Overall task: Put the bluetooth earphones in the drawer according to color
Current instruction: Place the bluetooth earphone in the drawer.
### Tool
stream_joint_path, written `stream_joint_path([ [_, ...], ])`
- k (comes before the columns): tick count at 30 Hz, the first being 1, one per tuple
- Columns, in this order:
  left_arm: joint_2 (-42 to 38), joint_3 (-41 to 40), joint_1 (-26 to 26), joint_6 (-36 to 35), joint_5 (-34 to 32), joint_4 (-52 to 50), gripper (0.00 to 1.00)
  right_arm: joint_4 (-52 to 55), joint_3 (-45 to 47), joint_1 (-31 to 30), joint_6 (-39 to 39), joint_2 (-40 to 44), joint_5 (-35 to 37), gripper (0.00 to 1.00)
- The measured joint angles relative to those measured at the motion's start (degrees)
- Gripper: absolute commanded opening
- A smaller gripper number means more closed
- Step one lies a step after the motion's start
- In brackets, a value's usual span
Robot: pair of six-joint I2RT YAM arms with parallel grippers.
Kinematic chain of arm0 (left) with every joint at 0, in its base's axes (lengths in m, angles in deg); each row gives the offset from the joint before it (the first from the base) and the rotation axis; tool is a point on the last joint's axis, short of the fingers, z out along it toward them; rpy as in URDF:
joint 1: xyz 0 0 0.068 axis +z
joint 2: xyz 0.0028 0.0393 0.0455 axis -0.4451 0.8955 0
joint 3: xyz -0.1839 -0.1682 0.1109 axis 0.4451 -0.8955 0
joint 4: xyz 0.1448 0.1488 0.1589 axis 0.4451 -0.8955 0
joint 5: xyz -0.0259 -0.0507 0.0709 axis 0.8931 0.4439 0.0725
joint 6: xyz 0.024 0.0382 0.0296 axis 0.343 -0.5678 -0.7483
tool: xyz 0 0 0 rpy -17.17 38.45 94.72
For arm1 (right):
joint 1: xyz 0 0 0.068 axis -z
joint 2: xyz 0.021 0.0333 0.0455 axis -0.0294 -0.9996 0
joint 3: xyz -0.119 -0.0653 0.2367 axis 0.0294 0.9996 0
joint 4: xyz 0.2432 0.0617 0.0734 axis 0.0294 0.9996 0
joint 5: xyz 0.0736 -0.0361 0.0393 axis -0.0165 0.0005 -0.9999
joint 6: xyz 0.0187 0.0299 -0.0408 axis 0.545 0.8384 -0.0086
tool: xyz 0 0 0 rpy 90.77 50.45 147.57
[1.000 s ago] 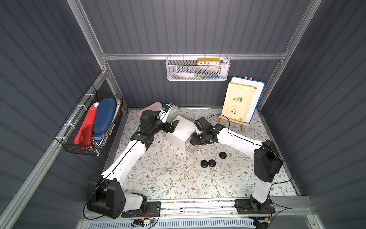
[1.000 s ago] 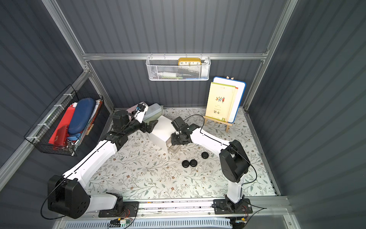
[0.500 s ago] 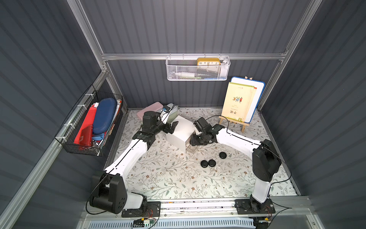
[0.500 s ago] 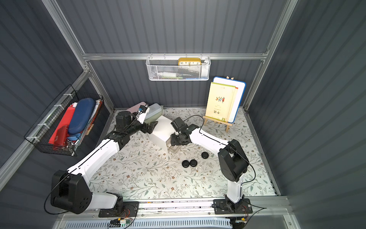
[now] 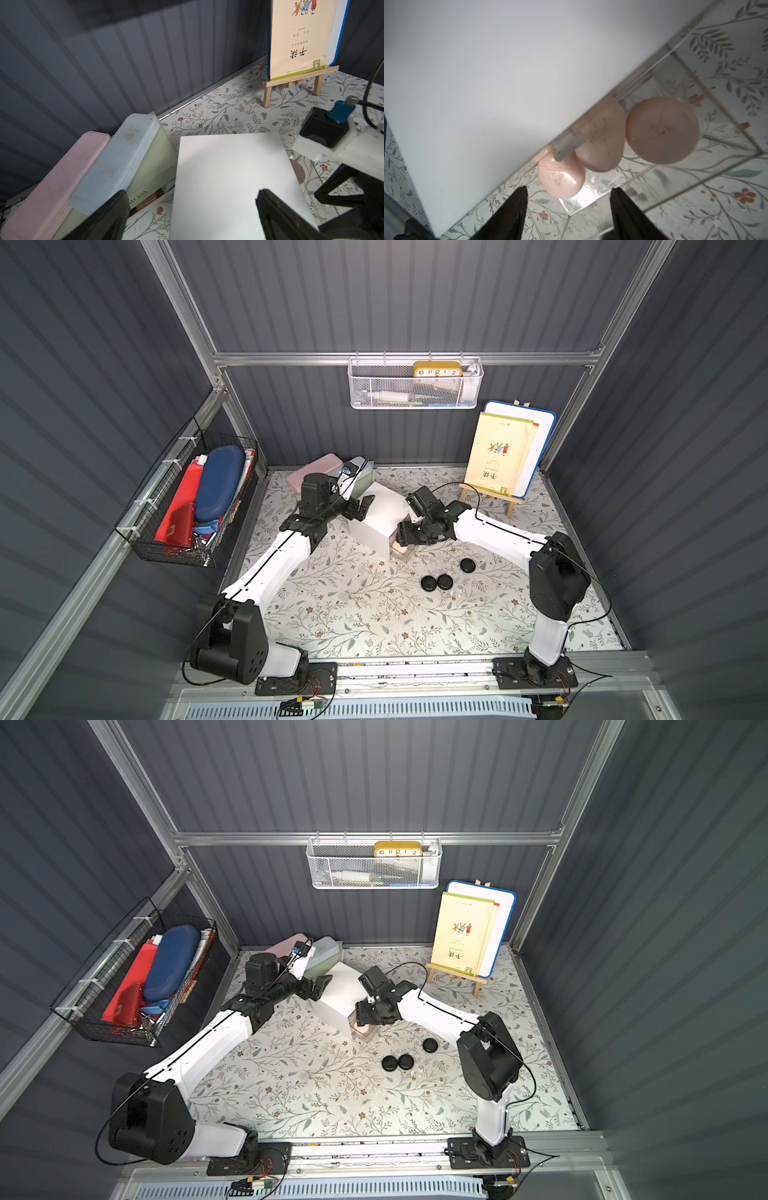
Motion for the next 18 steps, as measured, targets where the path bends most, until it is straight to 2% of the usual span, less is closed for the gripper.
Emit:
stream_joint_path([
  [6, -0.2, 0.0, 0.0, 0.1, 0.6, 0.1, 0.99, -1.2, 1.9, 0.0, 0.0, 1.7, 1.7, 0.63],
  [8, -0.3, 0.0, 0.0, 0.5, 1.5, 0.2, 0.95, -1.9, 3.7, 0.1, 0.1, 4.4, 2.8, 0.56],
  [9, -0.3, 0.1, 0.0, 0.7, 2.0, 0.2, 0.91, -2.1, 4.7, 0.2, 0.2, 5.9, 3.3, 0.52],
  [15, 0.0, 2.1, -0.2, 2.5, 5.1, -0.2, 0.51, -7.4, 12.6, 3.4, 2.4, 16.2, 3.9, 0.22],
  [18, 0.9, 3.2, -0.7, 2.8, 6.1, -0.5, 0.26, -9.4, 16.7, 5.6, 3.8, 18.9, 3.9, 0.11],
])
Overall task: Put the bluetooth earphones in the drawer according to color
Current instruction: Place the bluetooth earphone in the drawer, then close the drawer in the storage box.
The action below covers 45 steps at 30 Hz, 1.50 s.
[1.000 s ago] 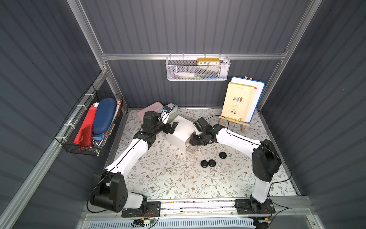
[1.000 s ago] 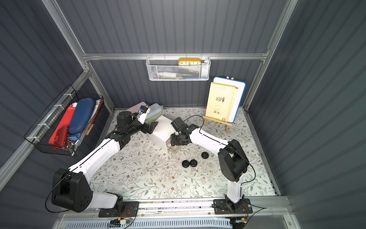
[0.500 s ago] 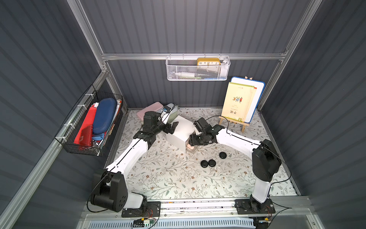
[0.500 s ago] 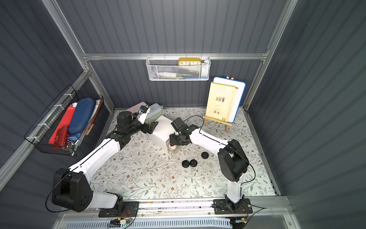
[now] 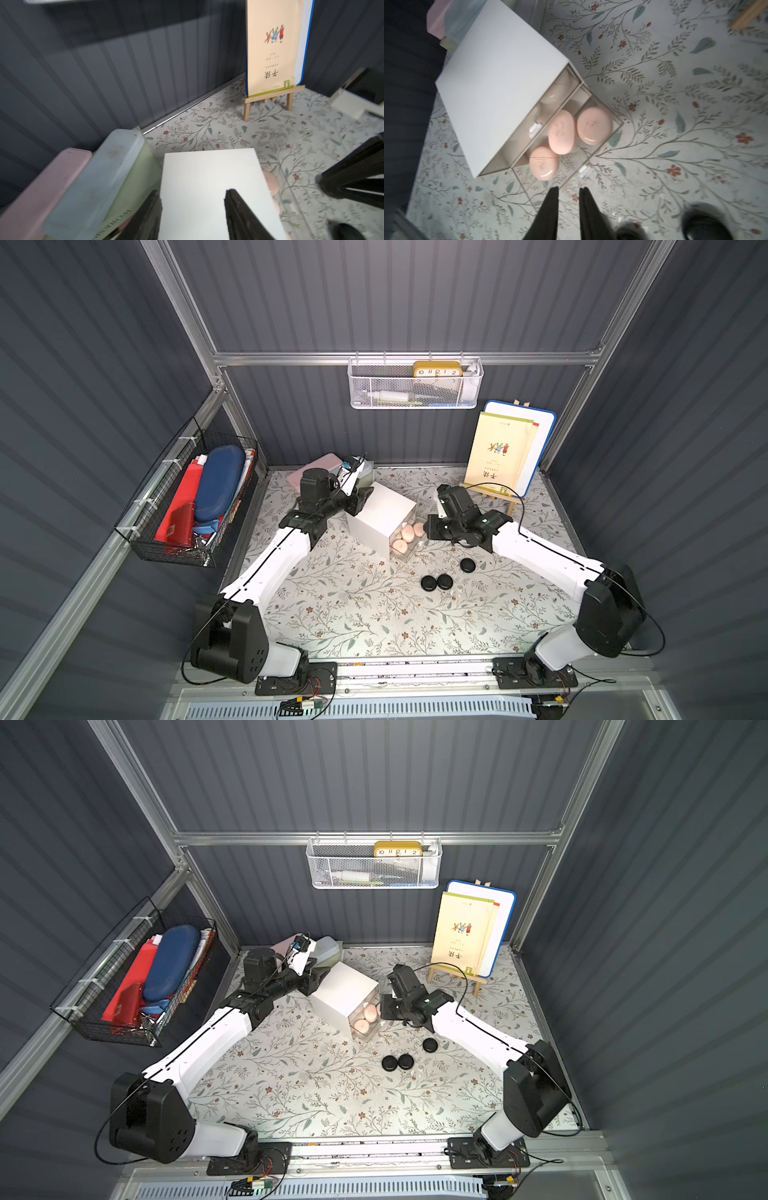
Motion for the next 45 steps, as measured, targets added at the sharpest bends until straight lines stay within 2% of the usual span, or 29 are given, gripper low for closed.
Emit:
stream_joint_path([
  [4, 1.9, 0.2, -0.8, 0.0, 0.7, -0.4, 0.03, -1.7, 5.4, 1.4, 1.6, 1.6, -0.1, 0.0],
  [5, 2.5, 0.3, -0.9, 0.1, 0.7, -0.7, 0.0, -2.0, 6.5, 1.5, 2.0, 1.8, -0.3, 0.0],
  [14, 7.7, 2.1, -2.8, 0.2, 0.8, -3.1, 0.0, -9.1, 14.6, 2.4, 6.0, 2.2, -3.4, 0.0],
  [23, 9.2, 2.1, -3.5, 0.1, 0.6, -4.3, 0.0, -13.5, 14.4, 2.4, 8.3, -3.3, -7.2, 0.0],
  [34, 11.3, 2.1, -3.5, -0.1, 0.6, -5.1, 0.0, -18.9, 13.2, 2.4, 10.7, -6.5, -10.2, 0.0],
  [45, 11.5, 2.1, -5.6, -0.1, 0.3, -8.0, 0.0, -22.8, 12.4, 2.5, 12.5, -8.4, -11.3, 0.0],
])
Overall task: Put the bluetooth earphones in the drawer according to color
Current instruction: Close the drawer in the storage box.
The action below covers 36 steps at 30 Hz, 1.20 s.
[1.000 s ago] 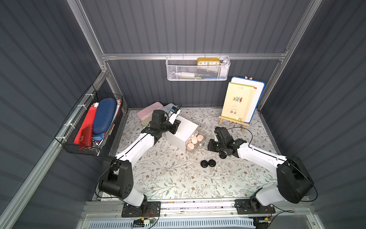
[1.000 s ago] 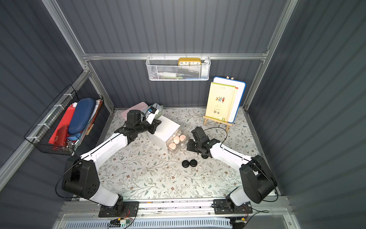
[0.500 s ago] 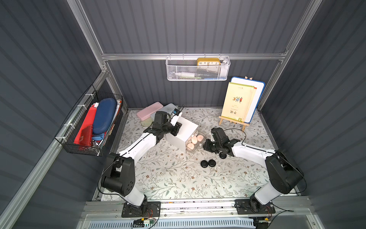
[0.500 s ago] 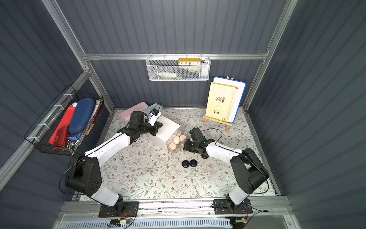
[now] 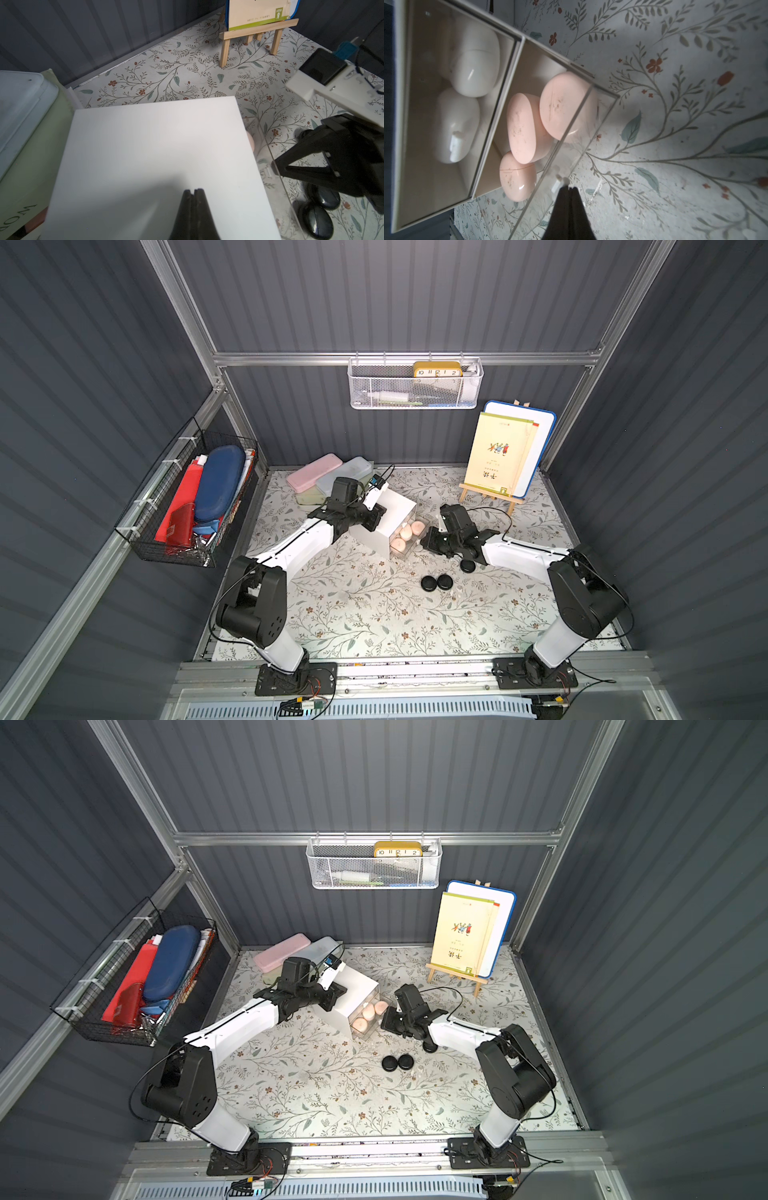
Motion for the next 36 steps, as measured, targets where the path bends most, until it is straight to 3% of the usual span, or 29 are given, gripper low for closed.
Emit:
stream_joint_path([
  [21, 0.4, 0.0, 0.0, -0.8, -0.6, -1.0, 0.0, -12.8, -4.1, 0.0, 5.9, -9.0, -4.6, 0.0],
  [36, 0.4, 0.0, 0.0, -1.2, -0.6, -1.0, 0.0, -17.6, -2.6, 0.2, 9.1, -9.5, -5.2, 0.0],
])
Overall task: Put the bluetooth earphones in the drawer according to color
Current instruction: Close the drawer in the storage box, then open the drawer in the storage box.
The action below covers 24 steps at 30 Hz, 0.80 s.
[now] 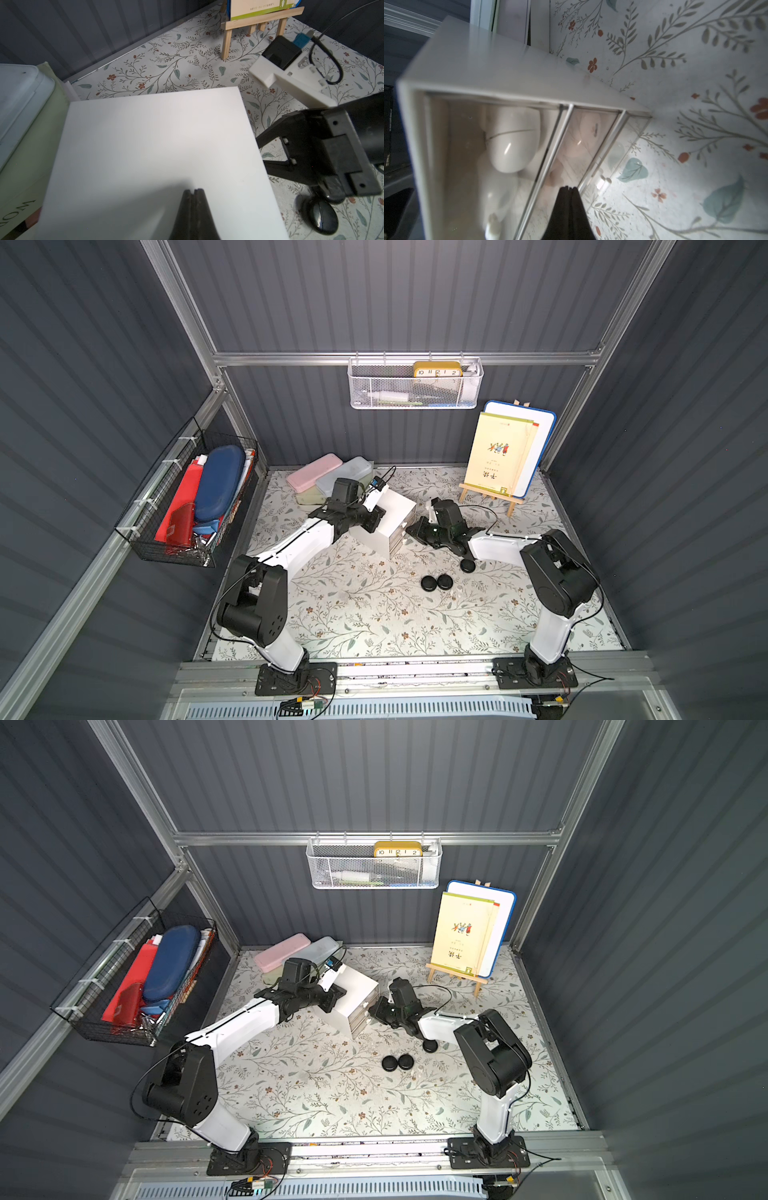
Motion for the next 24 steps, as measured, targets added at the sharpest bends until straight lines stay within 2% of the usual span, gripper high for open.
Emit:
stream_joint_path([
  [13, -0.4, -0.4, 0.0, 0.0, 0.0, 0.0, 0.0, -10.0, 9.7, 0.0, 5.6, -1.8, -0.2, 0.01],
  [24, -0.6, -0.6, 0.0, -0.1, -0.5, 0.0, 0.0, -23.1, 14.1, -0.4, 10.0, -3.7, 1.0, 0.28],
])
